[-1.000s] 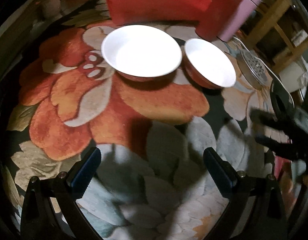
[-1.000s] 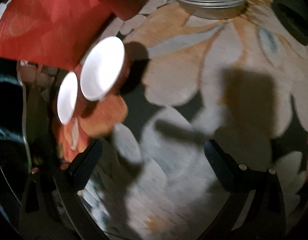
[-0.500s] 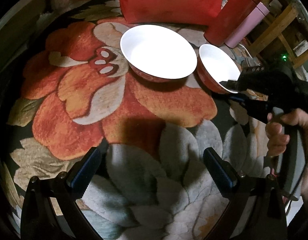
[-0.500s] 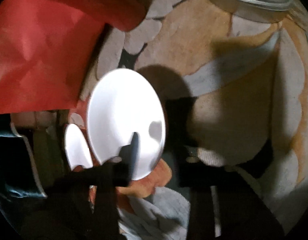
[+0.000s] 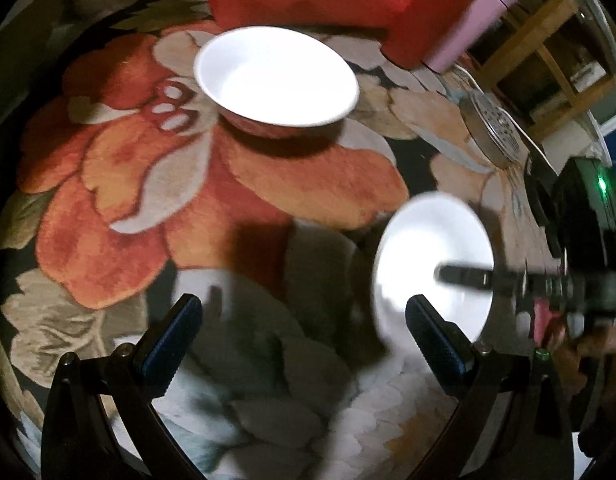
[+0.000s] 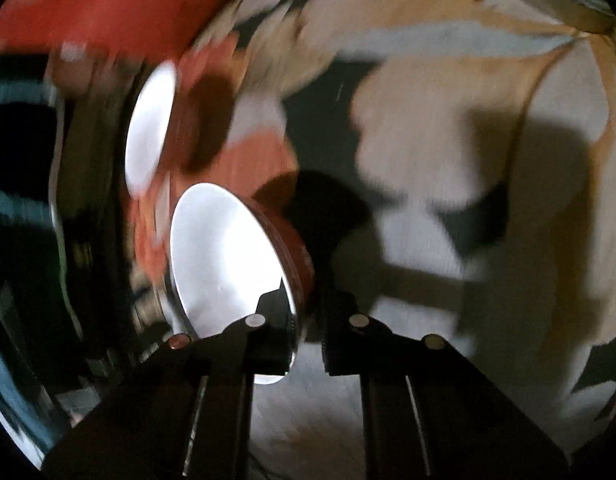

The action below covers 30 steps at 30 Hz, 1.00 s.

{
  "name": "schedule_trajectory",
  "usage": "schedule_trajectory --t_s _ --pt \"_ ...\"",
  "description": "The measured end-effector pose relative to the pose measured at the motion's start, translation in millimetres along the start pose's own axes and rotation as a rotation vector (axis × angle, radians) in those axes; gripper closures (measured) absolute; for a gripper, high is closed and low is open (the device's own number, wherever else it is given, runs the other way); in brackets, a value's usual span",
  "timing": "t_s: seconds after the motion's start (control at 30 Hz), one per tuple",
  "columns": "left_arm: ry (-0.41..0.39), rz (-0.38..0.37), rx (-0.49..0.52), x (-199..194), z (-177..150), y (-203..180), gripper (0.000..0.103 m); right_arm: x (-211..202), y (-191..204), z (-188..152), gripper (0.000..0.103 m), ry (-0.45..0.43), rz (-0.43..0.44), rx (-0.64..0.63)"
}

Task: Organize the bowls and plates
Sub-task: 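Grasp the rim of a white bowl with the left tool, then carry the white bowl with the left tool over the plate stack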

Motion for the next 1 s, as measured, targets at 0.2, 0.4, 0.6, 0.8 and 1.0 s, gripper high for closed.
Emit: schedule_trajectory --t_s 0.2,0.4,0.6,0.8,1.0 --pt "0.037 -0.031 0.089 10 -12 -33 0.022 1 3 -34 0.089 0.034 -0.004 -0.04" --pt "0.075 -0.05 0.135 20 -22 -56 0.076 5 11 -51 0.089 -0.027 -0.106 -0.059" --pt "0.071 -0.051 0.133 11 -25 -62 0.084 -3 8 -57 0.092 -0.04 -0.163 -0.059" --pt "0.059 -0.092 0.161 -17 -30 -84 0.085 -27 18 -70 0.092 -0.071 -0.188 -0.034" --pt "0.054 -0.143 0.206 -53 -41 -127 0.085 -77 20 -96 0.092 -0.126 -0.228 0.013"
Point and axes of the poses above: each gripper's, at about its wrist camera, not at the fingertips, and x roughly the way its jaws point, y to its left, z to its top, the point moved 3 cm from there along x, roughly the way its jaws point, and after that the axes turned 14 degrees about z, right-handed, at the moved point
